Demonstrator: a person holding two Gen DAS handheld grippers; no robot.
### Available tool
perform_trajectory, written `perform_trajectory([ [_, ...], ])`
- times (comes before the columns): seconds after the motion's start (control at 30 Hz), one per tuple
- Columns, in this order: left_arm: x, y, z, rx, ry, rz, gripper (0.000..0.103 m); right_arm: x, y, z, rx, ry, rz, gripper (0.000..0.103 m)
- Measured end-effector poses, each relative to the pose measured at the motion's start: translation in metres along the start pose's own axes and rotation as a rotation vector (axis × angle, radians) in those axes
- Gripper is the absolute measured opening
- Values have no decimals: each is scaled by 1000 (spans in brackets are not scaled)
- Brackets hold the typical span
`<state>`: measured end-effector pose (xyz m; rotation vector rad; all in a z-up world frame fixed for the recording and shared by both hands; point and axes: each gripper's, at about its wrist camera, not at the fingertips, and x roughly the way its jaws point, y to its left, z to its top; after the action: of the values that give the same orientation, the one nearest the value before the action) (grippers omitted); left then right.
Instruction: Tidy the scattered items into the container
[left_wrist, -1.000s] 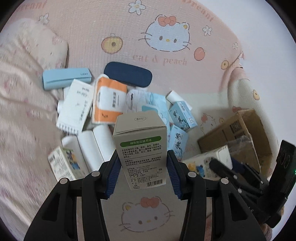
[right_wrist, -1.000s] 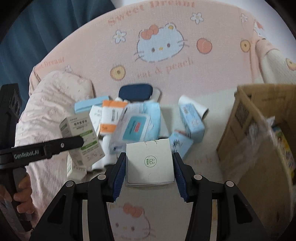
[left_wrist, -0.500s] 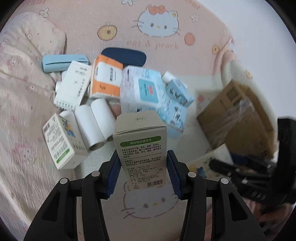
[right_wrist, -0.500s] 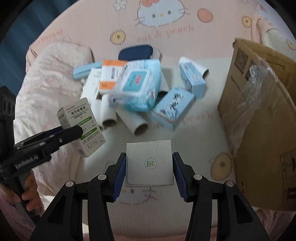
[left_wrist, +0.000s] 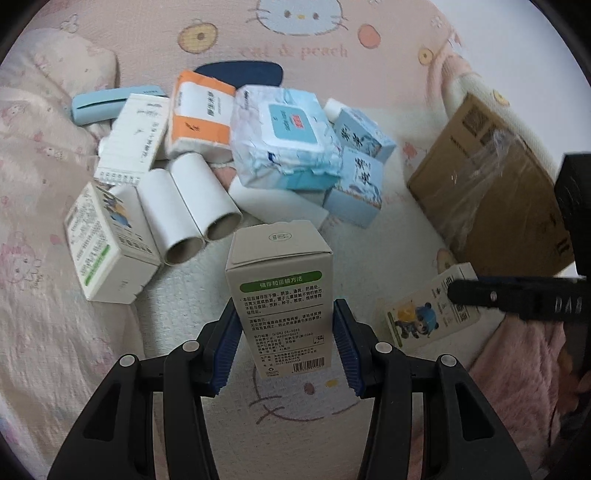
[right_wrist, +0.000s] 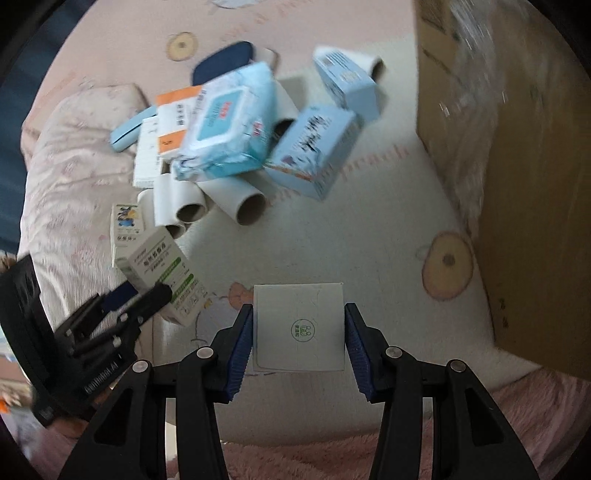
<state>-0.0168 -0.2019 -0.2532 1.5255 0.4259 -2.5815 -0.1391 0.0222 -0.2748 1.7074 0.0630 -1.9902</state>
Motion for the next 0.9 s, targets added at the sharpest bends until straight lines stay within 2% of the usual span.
perform_trajectory([
  [0.17, 17, 0, 1, 7, 48, -14, 53, 17, -10, 7, 38, 64, 25, 46],
  [0.57, 56, 0, 33, 34, 80, -23, 53, 52, -3, 54, -27, 57, 66, 50],
  [0.6, 60, 0, 36, 30, 86, -22, 53, 55, -3, 56, -26, 63, 70, 56],
  [0.63, 63, 0, 38, 30, 101, -26, 53, 57, -3, 58, -20, 65, 69, 68],
  [0.7, 64, 0, 41, 42, 113, -36, 54, 55, -4, 60, -11, 53, 51, 75],
  [0.77, 57, 0, 43, 48, 97, -40, 59, 49, -2, 60, -36, 27, 51, 75],
  [0.8, 54, 0, 44, 46, 91, -40, 66, 47, -1, 59, -46, 23, 51, 76],
  [0.9, 53, 1, 46, 24, 105, -49, 67, 43, 1, 55, -55, 21, 25, 78],
])
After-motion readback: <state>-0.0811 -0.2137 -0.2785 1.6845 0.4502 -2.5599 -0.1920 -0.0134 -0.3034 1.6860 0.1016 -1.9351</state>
